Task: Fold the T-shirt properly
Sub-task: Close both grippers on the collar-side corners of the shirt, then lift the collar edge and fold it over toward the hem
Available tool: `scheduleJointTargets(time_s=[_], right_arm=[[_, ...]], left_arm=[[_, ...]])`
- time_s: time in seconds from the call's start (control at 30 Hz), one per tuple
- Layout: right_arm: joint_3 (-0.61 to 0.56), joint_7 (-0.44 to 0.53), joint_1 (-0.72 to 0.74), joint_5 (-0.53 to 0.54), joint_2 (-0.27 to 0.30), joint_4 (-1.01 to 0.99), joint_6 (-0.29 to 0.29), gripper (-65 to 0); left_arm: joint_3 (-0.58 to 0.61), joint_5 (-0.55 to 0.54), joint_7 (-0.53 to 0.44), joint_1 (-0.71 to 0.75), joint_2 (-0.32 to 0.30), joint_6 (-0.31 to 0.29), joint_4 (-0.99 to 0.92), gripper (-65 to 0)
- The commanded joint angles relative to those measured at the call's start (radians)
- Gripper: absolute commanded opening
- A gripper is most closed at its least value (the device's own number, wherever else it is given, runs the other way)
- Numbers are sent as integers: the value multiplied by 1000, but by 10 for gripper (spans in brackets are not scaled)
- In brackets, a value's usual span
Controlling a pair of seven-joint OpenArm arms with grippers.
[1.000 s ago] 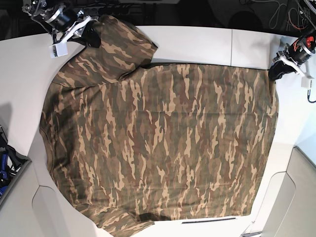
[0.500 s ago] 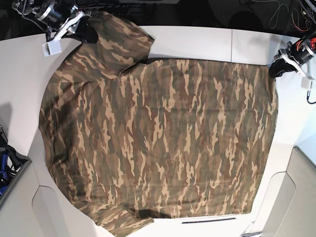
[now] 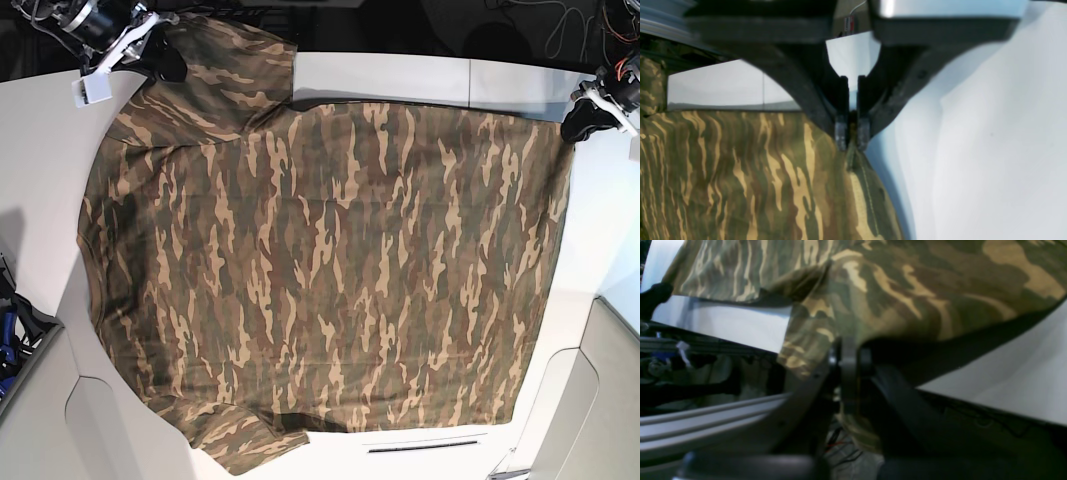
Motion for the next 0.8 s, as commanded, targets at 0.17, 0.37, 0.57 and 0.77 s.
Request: scheduleJointTargets(time_s=[0.17,0.37,0.57,0.77], right_arm=[[64,20,43,32,8,71,15,-650],[106,19,180,1,8,65,14,-650],[105,20,337,-36,14,-4,14,-650],[105,20,502,-39,14,-111,15,-650]], left_arm=[[-26,-18,-45,-41,-22,-5,15,-650],[-25,-14,-45,-148,-21,-5,14,-650],[-24,86,-100,-249,-20,-5,12,-650],[37,222,-206,-342,-18,-5,-28,-650]])
